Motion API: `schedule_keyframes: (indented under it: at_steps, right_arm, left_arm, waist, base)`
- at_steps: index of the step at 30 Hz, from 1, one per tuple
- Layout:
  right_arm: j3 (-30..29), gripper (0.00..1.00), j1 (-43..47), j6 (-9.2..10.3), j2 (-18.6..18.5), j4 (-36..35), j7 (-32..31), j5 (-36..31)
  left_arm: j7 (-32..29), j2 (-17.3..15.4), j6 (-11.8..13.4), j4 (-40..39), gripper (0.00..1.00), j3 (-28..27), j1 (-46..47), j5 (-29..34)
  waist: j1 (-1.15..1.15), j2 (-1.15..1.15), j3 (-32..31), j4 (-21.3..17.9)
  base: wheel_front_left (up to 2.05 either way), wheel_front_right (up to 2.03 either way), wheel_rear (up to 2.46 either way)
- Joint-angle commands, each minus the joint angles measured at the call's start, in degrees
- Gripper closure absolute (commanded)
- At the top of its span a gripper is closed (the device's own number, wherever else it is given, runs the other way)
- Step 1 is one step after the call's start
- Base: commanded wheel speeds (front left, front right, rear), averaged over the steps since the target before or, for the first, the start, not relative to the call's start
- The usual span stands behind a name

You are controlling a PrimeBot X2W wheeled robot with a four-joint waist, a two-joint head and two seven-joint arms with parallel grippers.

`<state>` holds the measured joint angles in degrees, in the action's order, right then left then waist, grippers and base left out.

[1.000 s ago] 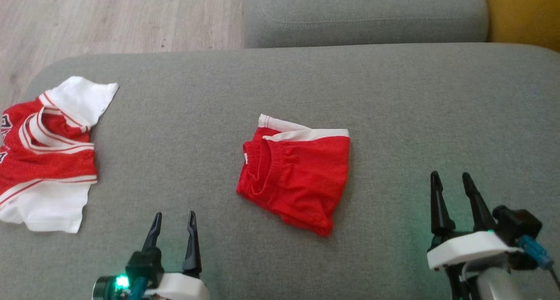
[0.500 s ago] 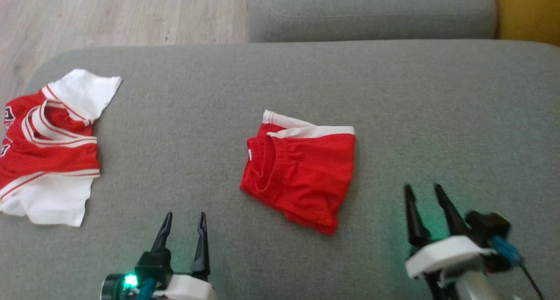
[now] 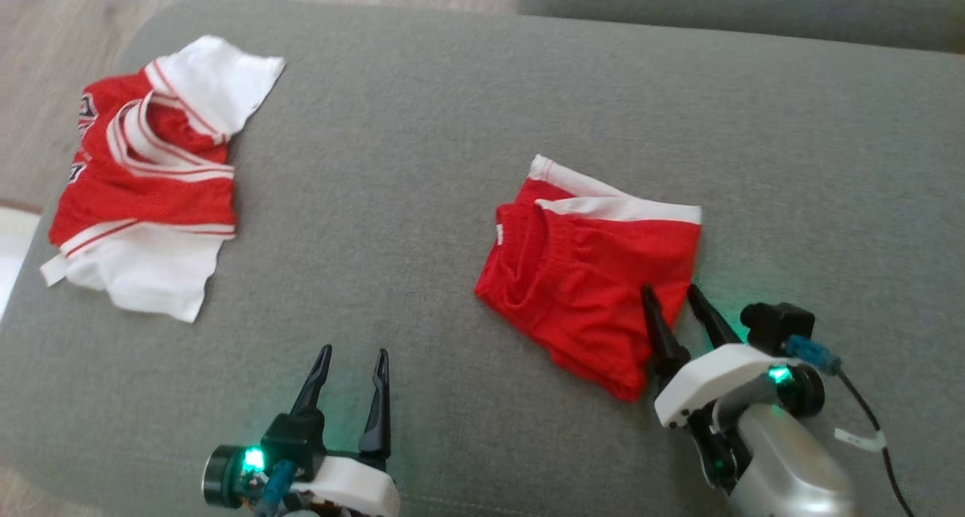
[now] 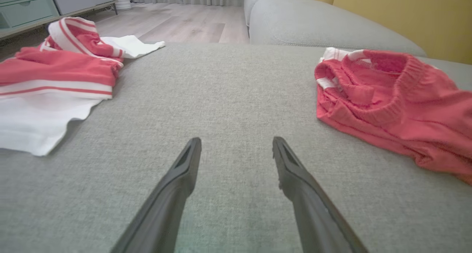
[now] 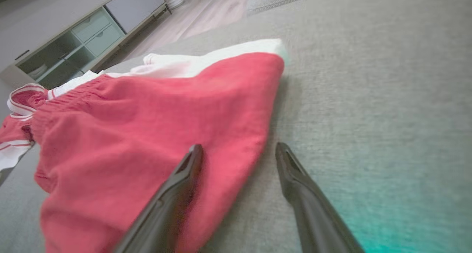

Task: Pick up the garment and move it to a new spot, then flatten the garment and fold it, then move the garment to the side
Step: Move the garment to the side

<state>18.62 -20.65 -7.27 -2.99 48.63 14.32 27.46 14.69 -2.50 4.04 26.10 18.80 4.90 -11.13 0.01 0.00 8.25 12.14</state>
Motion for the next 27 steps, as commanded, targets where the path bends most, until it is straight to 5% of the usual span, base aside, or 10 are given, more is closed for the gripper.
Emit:
schedule_keyframes:
  at_steps: [1, 2, 7, 21, 27]
  right_arm:
    - [2.2, 0.82, -2.0, -0.22, 0.1, -0.3, 0.3, 1.6]
    - [2.9, 1.0, -2.3, -0.22, 0.1, 0.3, 0.4, 1.9]
    - [5.3, 1.0, -3.9, -0.22, 0.1, 1.0, 0.6, 4.3]
    - [5.7, 1.0, -2.8, -0.22, 0.1, -5.7, 0.7, 6.4]
    - [5.9, 1.0, -1.1, -0.22, 0.1, -8.4, 0.7, 8.2]
  left_arm:
    - [0.3, -0.4, 0.2, -1.3, 0.0, -1.4, 2.2, -0.4]
    - [0.3, -0.4, 0.3, -1.4, 0.0, -1.5, 2.3, -0.4]
    - [0.3, -0.4, 0.3, -1.7, 0.0, -2.9, 2.0, -0.1]
    - [0.3, -0.4, -2.4, -3.2, 0.0, -2.2, 5.7, 2.1]
    - [0.3, -0.4, -3.0, -2.7, 0.0, -0.7, 7.0, 2.5]
  waist:
    - [-0.01, 0.0, 1.1, 1.1]
    - [-0.01, 0.0, 1.3, 0.9]
    - [-0.01, 0.0, 1.1, -3.1]
    - [-0.01, 0.0, 1.4, -29.4]
    - [-0.01, 0.0, 2.4, -36.0]
  base:
    - [0.0, 0.0, 0.0]
    - [0.0, 0.0, 0.0]
    - [0.0, 0.0, 0.0]
    - [0.0, 0.0, 0.0]
    - [0.0, 0.0, 0.0]
